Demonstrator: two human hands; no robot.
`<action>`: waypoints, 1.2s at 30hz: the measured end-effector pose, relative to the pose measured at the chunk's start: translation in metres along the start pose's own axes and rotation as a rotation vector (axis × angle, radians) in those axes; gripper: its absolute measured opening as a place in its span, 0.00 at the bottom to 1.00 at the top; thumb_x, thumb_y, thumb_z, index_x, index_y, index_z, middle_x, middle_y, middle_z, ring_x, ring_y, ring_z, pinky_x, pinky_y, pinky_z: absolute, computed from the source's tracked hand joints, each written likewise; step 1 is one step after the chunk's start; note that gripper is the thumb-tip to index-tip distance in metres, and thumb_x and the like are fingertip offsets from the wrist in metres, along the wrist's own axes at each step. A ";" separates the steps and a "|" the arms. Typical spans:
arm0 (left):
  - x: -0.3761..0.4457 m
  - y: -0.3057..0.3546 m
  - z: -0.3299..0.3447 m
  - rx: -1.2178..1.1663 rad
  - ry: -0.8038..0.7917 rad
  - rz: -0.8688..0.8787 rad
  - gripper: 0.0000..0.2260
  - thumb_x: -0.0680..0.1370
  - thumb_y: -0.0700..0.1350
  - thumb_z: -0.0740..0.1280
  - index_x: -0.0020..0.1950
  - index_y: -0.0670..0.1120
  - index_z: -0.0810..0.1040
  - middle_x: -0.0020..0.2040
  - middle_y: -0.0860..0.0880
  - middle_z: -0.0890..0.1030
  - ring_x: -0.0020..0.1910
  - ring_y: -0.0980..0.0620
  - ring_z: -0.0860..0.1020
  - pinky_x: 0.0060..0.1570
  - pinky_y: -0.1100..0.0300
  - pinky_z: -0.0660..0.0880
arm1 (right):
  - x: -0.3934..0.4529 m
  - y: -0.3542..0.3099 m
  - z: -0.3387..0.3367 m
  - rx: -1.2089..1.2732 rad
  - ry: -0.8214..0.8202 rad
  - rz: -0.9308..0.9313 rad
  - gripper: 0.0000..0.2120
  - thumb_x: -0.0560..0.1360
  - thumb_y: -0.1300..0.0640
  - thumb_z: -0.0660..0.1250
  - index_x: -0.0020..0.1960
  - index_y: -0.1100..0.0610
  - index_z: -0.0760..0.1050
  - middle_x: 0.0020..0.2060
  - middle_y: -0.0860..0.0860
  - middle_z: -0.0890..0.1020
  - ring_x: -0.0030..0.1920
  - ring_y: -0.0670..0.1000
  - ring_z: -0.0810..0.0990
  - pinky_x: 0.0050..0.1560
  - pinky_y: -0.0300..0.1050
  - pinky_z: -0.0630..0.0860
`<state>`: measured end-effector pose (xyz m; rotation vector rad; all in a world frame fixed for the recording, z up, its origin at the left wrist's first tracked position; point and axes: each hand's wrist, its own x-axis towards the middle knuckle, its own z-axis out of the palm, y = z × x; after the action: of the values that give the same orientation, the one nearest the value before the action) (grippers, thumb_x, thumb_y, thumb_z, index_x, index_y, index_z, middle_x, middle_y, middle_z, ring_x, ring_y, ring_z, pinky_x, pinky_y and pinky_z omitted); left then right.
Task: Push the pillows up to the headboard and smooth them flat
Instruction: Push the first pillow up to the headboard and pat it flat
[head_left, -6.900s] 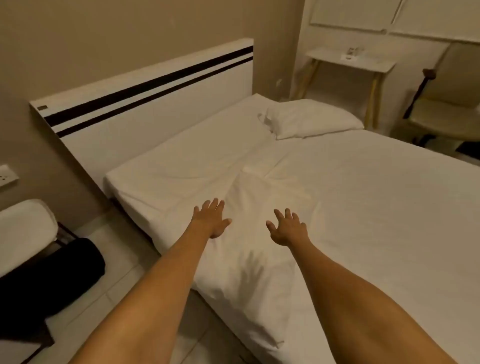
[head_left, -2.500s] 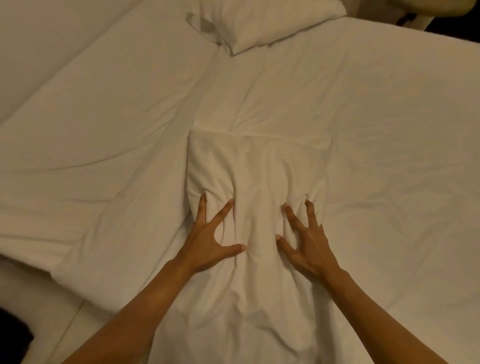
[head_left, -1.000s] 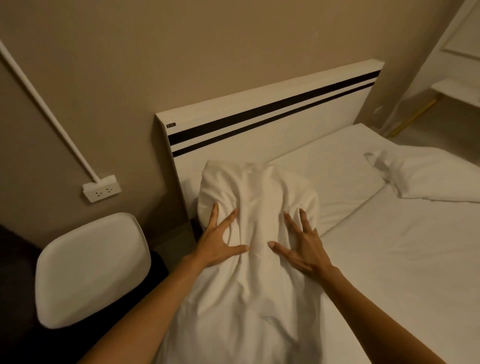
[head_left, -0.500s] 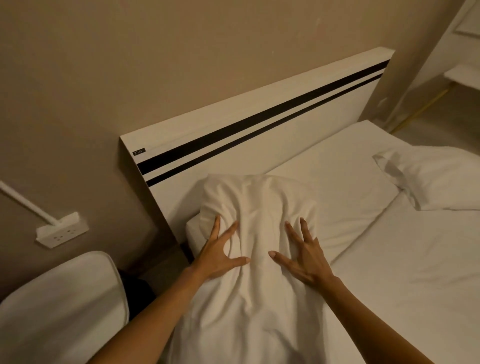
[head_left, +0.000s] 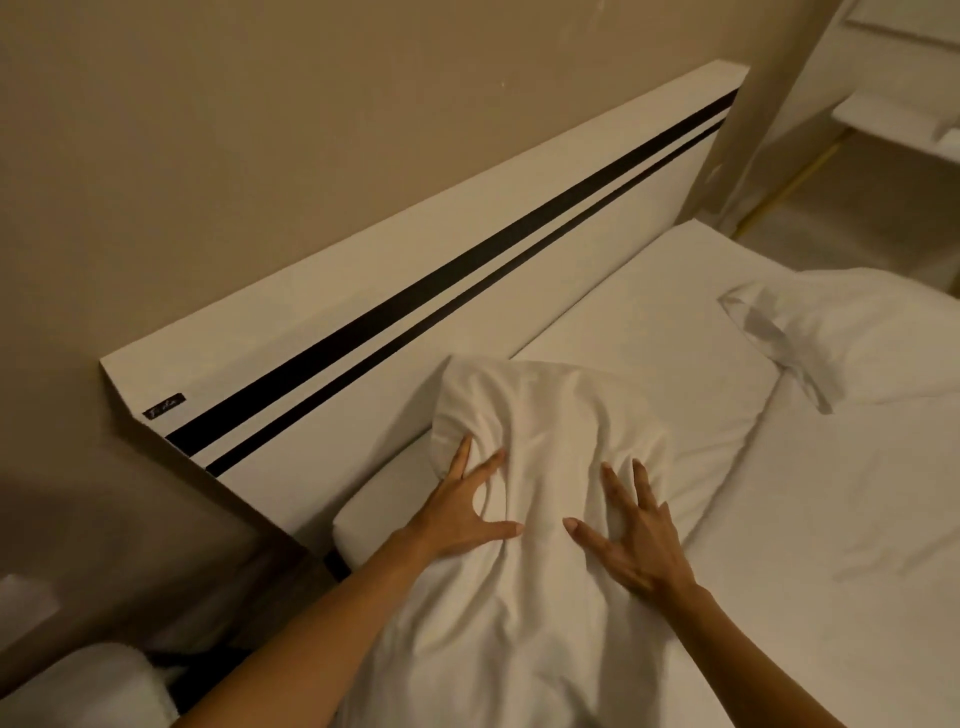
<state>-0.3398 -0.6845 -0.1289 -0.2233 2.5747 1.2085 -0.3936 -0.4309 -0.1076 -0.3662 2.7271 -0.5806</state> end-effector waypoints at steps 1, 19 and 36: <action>0.014 -0.003 -0.002 0.009 -0.021 0.011 0.46 0.67 0.62 0.75 0.78 0.63 0.51 0.78 0.56 0.35 0.79 0.50 0.51 0.74 0.52 0.61 | 0.009 0.002 0.004 0.002 0.006 0.023 0.50 0.63 0.20 0.50 0.79 0.42 0.46 0.79 0.51 0.42 0.78 0.59 0.53 0.76 0.58 0.50; 0.258 -0.069 -0.005 0.143 -0.147 0.193 0.43 0.67 0.63 0.74 0.77 0.62 0.56 0.80 0.55 0.42 0.78 0.47 0.53 0.74 0.47 0.61 | 0.177 0.033 0.098 0.085 0.206 0.325 0.49 0.66 0.23 0.56 0.79 0.44 0.49 0.79 0.53 0.44 0.76 0.66 0.54 0.76 0.61 0.51; 0.308 -0.129 0.006 0.418 -0.149 0.037 0.38 0.75 0.68 0.58 0.77 0.64 0.40 0.80 0.45 0.41 0.79 0.44 0.45 0.76 0.49 0.49 | 0.195 0.088 0.169 0.269 0.136 0.499 0.32 0.74 0.29 0.44 0.75 0.32 0.36 0.79 0.52 0.39 0.75 0.67 0.58 0.73 0.62 0.57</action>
<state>-0.5970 -0.7672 -0.3256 0.0047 2.6319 0.6439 -0.5256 -0.4726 -0.3424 0.4216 2.6627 -0.8286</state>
